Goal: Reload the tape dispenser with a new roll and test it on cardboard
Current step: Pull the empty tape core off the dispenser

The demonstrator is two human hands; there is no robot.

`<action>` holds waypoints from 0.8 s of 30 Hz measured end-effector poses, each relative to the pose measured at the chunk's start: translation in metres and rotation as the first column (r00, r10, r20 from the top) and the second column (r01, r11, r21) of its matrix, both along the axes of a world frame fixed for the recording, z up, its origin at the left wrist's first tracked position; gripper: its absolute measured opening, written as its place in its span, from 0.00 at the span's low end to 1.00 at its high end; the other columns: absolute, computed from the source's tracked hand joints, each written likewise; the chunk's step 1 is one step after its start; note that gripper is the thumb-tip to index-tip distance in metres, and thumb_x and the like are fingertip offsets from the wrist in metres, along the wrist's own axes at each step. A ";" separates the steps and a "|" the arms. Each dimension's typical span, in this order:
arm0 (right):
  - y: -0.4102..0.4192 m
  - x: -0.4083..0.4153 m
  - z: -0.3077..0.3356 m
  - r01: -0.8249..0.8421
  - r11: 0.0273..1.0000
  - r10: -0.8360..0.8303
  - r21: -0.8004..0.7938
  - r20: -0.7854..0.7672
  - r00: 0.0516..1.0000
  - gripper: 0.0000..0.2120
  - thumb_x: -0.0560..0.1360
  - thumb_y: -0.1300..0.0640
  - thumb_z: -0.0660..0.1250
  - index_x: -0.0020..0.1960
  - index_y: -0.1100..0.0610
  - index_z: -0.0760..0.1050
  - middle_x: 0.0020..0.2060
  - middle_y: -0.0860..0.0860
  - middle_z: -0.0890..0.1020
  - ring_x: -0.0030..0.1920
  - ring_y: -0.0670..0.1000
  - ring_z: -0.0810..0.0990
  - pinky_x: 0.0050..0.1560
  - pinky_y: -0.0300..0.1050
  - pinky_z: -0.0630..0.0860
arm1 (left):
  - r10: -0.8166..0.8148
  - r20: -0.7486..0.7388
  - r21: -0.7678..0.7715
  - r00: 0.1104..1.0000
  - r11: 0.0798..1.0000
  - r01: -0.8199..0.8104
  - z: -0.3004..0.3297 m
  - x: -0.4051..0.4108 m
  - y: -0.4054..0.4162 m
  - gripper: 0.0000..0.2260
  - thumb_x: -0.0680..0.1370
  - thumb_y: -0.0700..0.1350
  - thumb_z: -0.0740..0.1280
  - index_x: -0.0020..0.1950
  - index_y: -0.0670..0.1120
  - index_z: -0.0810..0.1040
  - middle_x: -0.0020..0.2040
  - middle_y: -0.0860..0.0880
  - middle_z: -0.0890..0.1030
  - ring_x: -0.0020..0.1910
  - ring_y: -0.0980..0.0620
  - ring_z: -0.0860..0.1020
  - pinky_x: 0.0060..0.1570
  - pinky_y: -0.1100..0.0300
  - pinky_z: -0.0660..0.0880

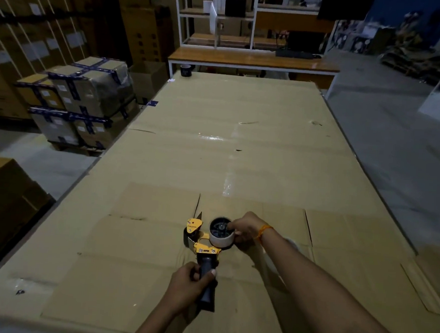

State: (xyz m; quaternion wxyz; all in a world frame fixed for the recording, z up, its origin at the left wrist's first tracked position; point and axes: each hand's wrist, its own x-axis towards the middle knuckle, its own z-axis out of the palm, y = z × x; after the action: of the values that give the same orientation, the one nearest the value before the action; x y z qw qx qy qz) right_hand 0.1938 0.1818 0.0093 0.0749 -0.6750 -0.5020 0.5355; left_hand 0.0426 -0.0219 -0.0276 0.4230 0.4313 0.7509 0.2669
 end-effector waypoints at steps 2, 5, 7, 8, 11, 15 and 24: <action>0.002 -0.002 0.005 -0.009 1.000 0.009 -0.020 0.002 1.000 0.11 0.73 0.63 0.79 0.44 0.63 0.76 0.44 0.59 0.82 0.51 0.60 0.86 0.50 0.58 0.87 | -0.010 -0.001 0.001 1.000 1.000 0.010 -0.002 -0.001 0.000 0.16 0.78 0.58 0.76 0.43 0.48 0.78 0.38 0.52 0.80 0.36 0.56 0.78 0.34 0.64 0.70; 0.008 -0.004 0.006 -0.027 0.999 0.028 -0.017 0.037 0.999 0.10 0.71 0.64 0.80 0.43 0.64 0.79 0.43 0.60 0.84 0.50 0.61 0.87 0.48 0.59 0.87 | -0.015 0.003 0.006 1.000 1.000 0.015 0.000 -0.002 0.002 0.17 0.78 0.56 0.77 0.41 0.47 0.75 0.35 0.52 0.76 0.34 0.56 0.75 0.32 0.64 0.67; 0.010 -0.003 0.004 -0.044 0.999 0.044 -0.028 0.024 0.999 0.09 0.71 0.64 0.80 0.43 0.63 0.80 0.42 0.59 0.84 0.46 0.59 0.87 0.52 0.59 0.86 | -0.023 0.006 0.006 1.000 1.000 0.023 0.002 -0.002 0.003 0.17 0.78 0.55 0.77 0.42 0.46 0.76 0.34 0.53 0.75 0.33 0.56 0.75 0.31 0.65 0.67; 0.010 -0.003 0.005 -0.054 0.997 0.054 -0.049 0.004 0.999 0.08 0.71 0.64 0.79 0.43 0.62 0.79 0.43 0.59 0.83 0.45 0.58 0.85 0.55 0.59 0.85 | -0.022 0.010 -0.001 1.000 1.000 0.022 0.003 -0.002 0.003 0.17 0.78 0.55 0.77 0.43 0.45 0.77 0.35 0.53 0.75 0.33 0.56 0.75 0.32 0.64 0.67; 0.003 -0.007 0.011 -0.019 0.998 0.020 -0.053 0.019 1.000 0.09 0.75 0.67 0.75 0.40 0.63 0.76 0.44 0.62 0.82 0.47 0.60 0.84 0.53 0.56 0.84 | -0.004 0.033 -0.011 0.999 1.000 0.005 0.002 -0.003 0.003 0.19 0.77 0.55 0.78 0.46 0.40 0.80 0.35 0.52 0.76 0.34 0.55 0.75 0.33 0.61 0.68; 0.004 -0.012 0.010 -0.034 0.999 0.036 -0.015 0.081 0.996 0.09 0.74 0.66 0.77 0.41 0.63 0.77 0.37 0.59 0.80 0.38 0.56 0.82 0.51 0.56 0.86 | -0.017 0.073 -0.018 0.997 1.000 0.019 0.010 -0.003 0.001 0.21 0.73 0.60 0.78 0.49 0.44 0.82 0.40 0.49 0.83 0.40 0.50 0.84 0.40 0.56 0.79; -0.003 -0.006 0.016 -0.053 0.993 0.039 0.105 0.138 0.990 0.14 0.67 0.62 0.83 0.46 0.63 0.79 0.46 0.59 0.85 0.46 0.58 0.86 0.45 0.55 0.88 | -0.111 0.085 -0.056 0.990 0.992 0.116 0.020 0.004 -0.009 0.17 0.82 0.54 0.72 0.65 0.46 0.75 0.57 0.47 0.83 0.55 0.47 0.84 0.58 0.47 0.83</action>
State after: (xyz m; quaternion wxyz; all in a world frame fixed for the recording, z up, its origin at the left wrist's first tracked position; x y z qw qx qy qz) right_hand 0.1873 0.1788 0.0258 0.0647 -0.6930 -0.5497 0.4621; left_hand 0.0466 -0.0308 -0.0073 0.4808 0.4489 0.7150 0.2369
